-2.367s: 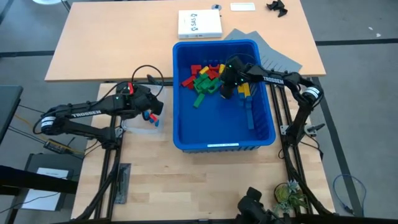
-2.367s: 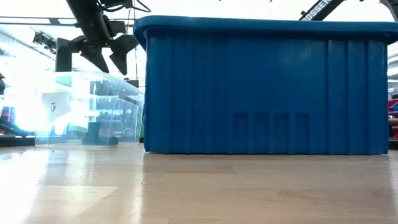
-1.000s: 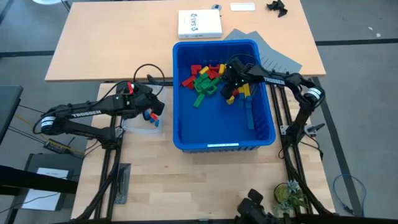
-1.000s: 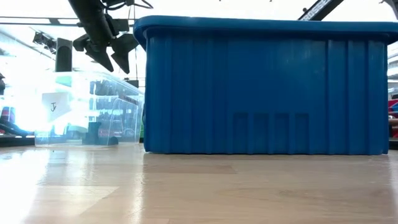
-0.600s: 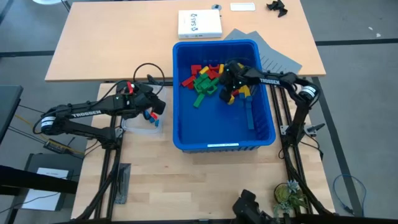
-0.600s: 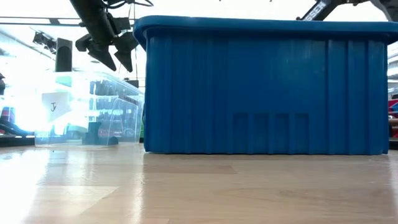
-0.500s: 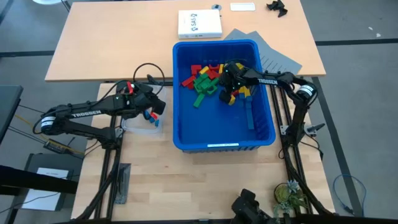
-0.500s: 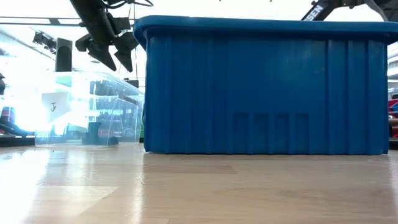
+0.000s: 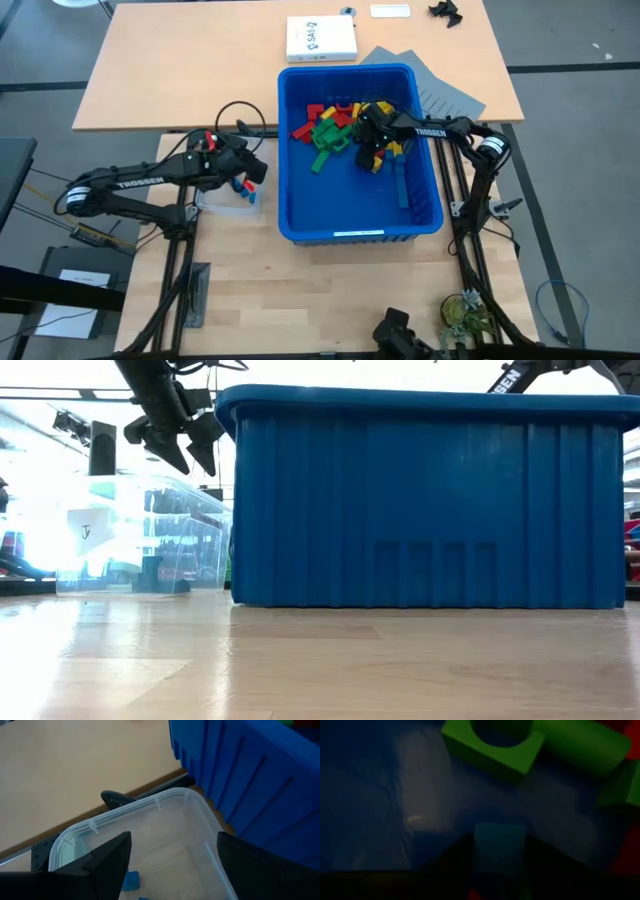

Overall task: Sort blocks
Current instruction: Put the blue block into the transparent bin

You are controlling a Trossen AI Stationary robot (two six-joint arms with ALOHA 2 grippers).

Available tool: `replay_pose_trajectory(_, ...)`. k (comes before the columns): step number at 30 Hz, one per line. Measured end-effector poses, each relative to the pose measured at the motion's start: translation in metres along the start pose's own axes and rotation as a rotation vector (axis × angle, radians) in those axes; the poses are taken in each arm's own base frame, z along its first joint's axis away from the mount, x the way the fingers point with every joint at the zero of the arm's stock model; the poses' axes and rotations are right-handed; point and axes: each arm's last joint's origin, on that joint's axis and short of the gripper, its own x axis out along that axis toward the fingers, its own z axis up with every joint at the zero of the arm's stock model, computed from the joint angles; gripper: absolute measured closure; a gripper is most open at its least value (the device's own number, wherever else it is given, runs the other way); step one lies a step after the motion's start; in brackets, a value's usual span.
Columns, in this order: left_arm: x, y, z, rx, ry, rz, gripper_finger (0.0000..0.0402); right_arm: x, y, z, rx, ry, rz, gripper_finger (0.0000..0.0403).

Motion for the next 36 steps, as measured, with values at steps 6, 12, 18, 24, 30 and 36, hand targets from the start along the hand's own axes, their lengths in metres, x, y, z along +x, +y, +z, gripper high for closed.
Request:
replay_pose_trajectory(6,0.0,-0.001,0.001,0.02,-0.004,-0.002,0.0099,0.002,-0.001,0.003,-0.006,-0.049,-0.01,0.0276)
replay_pose_trajectory(12,0.0,-0.001,0.001,0.045,-0.011,-0.008,0.0099,0.0,-0.002,0.005,-0.017,-0.068,-0.037,0.0276)
replay_pose_trajectory(18,0.001,-0.005,0.003,0.074,-0.019,-0.043,0.0107,-0.024,-0.002,0.011,0.0,-0.112,-0.062,0.0276)
replay_pose_trajectory(24,-0.005,-0.015,0.011,0.119,-0.114,-0.109,0.0121,-0.063,0.006,0.021,-0.022,-0.217,-0.063,0.0276)
replay_pose_trajectory(30,-0.018,-0.032,0.027,0.18,-0.304,-0.251,0.013,-0.102,0.025,0.033,-0.067,-0.368,0.001,0.0276)
replay_pose_trajectory(36,-0.042,-0.051,0.042,0.329,-0.559,-0.38,0.0131,-0.129,0.047,0.048,-0.033,-0.566,0.223,0.0276)
